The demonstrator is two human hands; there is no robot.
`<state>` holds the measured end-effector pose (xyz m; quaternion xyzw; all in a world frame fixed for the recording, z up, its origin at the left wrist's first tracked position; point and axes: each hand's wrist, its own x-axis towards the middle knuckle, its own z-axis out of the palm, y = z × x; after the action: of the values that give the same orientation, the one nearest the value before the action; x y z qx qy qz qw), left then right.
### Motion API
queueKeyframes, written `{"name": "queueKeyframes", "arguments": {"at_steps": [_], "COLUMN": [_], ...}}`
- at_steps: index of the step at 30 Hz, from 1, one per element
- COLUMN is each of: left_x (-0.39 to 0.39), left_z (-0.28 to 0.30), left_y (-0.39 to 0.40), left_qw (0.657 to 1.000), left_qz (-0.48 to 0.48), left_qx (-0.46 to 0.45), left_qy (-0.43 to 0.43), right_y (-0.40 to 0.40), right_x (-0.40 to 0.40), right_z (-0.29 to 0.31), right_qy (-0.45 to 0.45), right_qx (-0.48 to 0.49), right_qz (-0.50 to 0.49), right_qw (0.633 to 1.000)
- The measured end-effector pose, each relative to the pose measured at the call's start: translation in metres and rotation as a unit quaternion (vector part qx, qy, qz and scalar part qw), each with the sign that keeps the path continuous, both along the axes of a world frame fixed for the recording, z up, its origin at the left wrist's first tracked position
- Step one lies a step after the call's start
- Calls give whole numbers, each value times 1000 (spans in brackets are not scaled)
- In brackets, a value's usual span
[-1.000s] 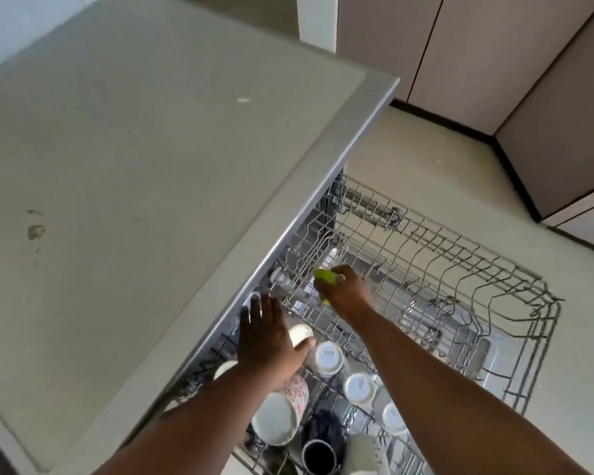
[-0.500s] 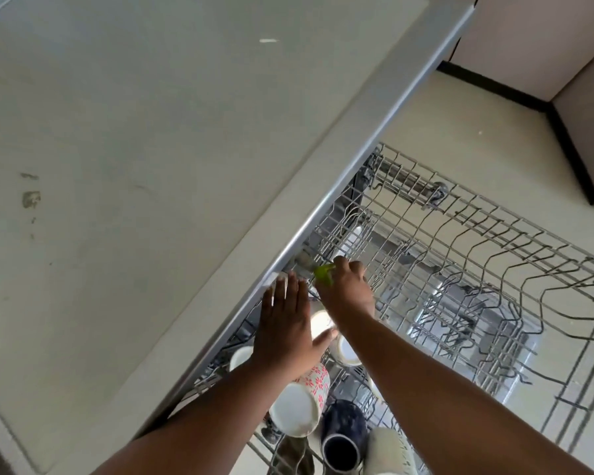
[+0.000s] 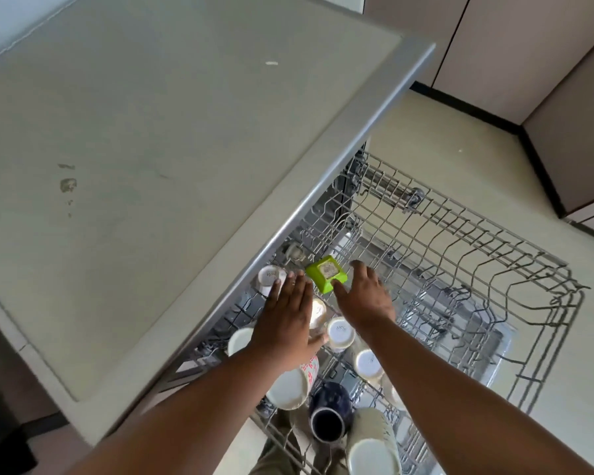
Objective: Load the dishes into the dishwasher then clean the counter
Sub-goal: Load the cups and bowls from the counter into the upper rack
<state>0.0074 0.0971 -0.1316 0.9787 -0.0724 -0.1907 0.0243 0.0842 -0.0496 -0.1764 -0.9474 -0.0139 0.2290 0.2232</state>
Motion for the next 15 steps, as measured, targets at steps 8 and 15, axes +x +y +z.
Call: {"name": "queueKeyframes", "arguments": {"at_steps": [8, 15], "left_x": [-14, -22], "left_z": [76, 158], "left_y": [-32, -26], "left_qw": [998, 991], "left_qz": [-48, -36], "left_qx": [-23, -61], "left_qy": [19, -110], "right_y": [-31, -19], "right_x": [-17, -29], "right_z": [78, 152], "right_qy": [-67, -177], "right_qx": [-72, -80], "right_qz": [0, 45], "right_qw": [995, 980]}}
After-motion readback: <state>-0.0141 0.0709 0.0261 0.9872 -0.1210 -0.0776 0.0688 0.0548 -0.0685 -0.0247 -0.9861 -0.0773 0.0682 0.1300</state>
